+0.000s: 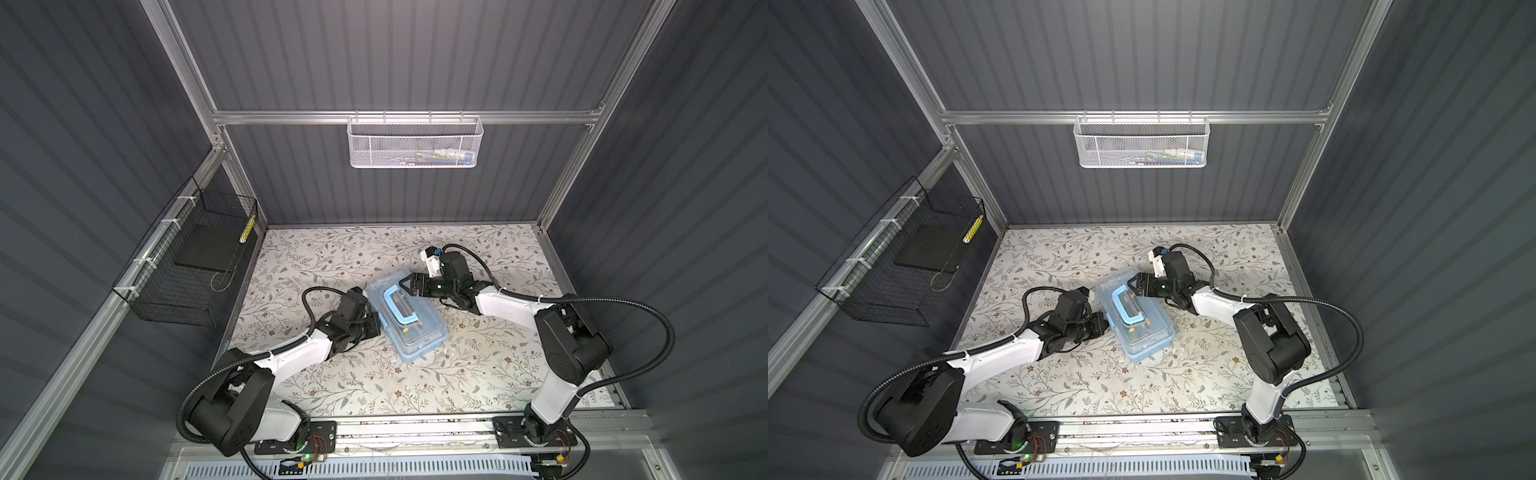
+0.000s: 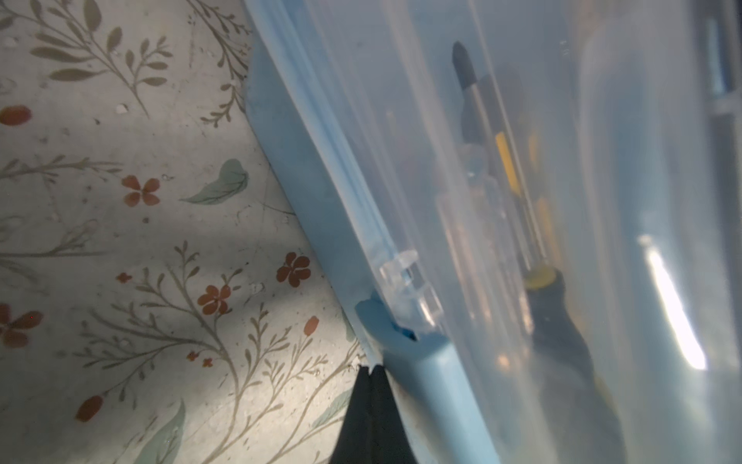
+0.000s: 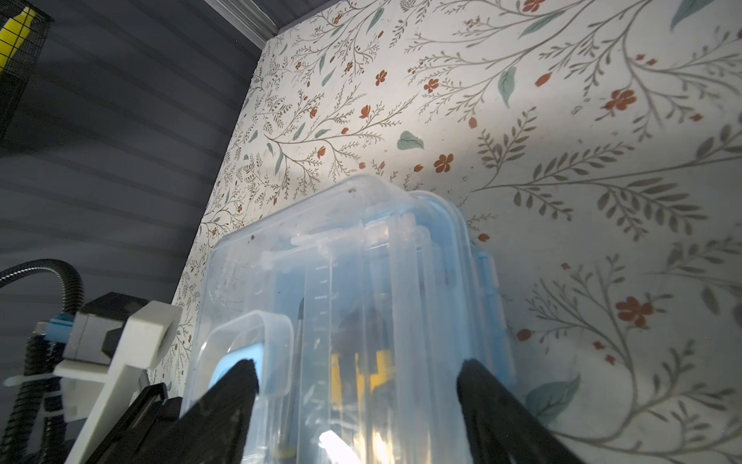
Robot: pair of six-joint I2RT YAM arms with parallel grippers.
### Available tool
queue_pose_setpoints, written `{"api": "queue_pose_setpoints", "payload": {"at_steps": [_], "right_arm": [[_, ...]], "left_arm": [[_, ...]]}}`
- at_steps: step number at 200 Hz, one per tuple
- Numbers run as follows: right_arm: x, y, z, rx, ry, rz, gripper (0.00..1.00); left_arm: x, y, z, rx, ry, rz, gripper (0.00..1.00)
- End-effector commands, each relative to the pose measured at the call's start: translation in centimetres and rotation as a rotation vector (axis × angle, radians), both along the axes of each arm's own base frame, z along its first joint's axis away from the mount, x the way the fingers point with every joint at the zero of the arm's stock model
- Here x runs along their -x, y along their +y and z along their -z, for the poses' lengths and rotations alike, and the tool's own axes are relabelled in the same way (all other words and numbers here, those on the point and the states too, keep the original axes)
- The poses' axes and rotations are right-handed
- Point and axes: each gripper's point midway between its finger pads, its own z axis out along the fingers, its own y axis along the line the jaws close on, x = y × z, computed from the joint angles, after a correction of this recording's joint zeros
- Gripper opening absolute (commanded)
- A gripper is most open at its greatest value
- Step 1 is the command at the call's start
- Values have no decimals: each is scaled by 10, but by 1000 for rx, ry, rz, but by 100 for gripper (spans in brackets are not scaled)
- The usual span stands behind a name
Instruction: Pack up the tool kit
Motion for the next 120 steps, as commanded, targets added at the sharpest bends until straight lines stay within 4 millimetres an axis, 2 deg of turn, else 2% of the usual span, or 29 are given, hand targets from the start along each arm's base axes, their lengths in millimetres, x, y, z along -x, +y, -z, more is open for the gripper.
{"api": "queue_pose_setpoints", "payload": {"at_steps": [1,28,45,71,94,117,120], "right_arm": [[145,38,99,133,439,-326,81],[149,41,99,168,431,-338,80],[154,44,100,197,424,-351,80],[155,45,102,222,424,-353,80],[150,37,100,220,413,-312,81],[139,25,95,166,405,-259,81],[138,24,95,161,406,-253,81]], "left_arm": [[-26,-95,-216,536,-582,258,0],[-32,-100,-229,543,-609,262,0],[-32,-110,-238,564,-612,309,0],[-36,-119,-242,598,-593,324,0],[-39,-111,-218,498,-537,293,0],[-42,-83,-185,341,-462,212,0],[-42,-78,-181,324,-450,200,4]]}}
